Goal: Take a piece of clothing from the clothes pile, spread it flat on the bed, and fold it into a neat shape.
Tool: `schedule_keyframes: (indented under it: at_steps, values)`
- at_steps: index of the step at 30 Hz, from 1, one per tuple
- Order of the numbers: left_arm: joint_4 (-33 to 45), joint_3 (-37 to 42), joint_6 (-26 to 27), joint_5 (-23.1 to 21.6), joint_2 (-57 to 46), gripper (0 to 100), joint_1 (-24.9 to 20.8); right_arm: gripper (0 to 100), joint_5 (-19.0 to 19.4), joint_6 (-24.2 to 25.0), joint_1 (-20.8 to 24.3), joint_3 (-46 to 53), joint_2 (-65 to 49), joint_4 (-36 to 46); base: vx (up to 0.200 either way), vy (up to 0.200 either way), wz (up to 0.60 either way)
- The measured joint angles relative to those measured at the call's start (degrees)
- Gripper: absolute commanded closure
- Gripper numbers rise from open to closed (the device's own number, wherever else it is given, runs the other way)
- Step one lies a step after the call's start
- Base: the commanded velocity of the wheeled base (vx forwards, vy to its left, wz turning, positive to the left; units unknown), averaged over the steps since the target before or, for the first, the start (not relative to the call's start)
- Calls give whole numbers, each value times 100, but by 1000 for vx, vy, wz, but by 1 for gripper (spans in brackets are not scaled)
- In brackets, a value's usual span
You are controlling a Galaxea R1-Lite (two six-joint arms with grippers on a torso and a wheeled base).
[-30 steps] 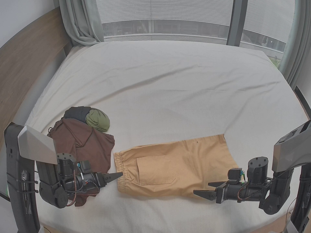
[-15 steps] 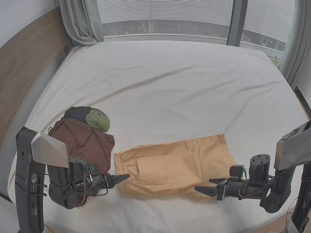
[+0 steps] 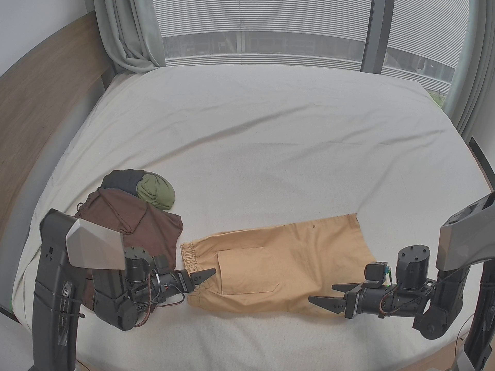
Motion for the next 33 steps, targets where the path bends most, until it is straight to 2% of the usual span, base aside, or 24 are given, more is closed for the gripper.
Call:
schedule_keyframes:
  at_steps: [16, 17, 25, 33]
  values:
    - [10, -560, -333, 13, 206, 0, -206, 0, 0, 2, 4, -4, 22, 0, 0, 0, 0]
    - [10, -574, -352, 13, 212, 100, -207, 0, 0, 2, 4, -4, 24, 0, 0, 0, 0]
    - [22, -595, -691, 9, 227, 100, -221, 0, -11, 9, -29, -55, 39, 2, 0, 0, 0]
    - [11, -256, -880, -60, -22, 100, -176, 0, -46, 11, -138, -199, 146, -2, 0, 0, 0]
